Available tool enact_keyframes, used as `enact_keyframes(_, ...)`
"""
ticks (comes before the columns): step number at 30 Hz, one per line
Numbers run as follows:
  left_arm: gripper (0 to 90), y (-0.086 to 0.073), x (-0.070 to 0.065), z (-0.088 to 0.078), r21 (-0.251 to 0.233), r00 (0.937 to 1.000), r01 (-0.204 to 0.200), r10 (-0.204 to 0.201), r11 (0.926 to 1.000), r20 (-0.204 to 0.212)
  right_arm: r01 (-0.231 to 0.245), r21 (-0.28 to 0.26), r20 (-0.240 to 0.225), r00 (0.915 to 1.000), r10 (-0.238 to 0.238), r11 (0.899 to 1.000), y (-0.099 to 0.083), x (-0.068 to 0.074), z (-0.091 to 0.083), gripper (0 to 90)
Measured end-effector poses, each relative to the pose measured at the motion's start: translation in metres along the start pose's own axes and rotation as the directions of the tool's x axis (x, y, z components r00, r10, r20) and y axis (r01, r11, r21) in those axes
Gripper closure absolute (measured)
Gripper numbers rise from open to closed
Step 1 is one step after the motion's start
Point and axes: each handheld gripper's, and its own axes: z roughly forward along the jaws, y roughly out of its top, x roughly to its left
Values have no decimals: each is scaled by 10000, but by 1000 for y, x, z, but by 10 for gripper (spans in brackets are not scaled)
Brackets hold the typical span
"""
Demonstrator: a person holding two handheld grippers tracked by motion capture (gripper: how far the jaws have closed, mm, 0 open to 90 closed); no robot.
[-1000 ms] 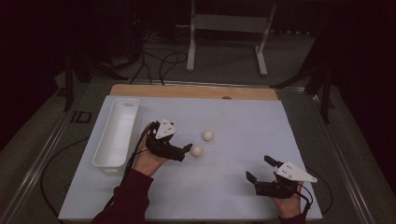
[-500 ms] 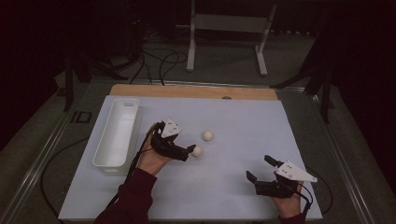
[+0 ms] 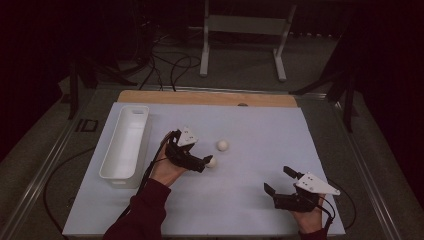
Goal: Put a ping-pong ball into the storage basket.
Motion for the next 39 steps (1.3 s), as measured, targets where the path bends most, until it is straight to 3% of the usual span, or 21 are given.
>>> enact_keyframes(39,0,0,-2,30,872,9972,-63,-2,9962,748,16,40,-52,10000,-16,10000,0,-1,0,78)
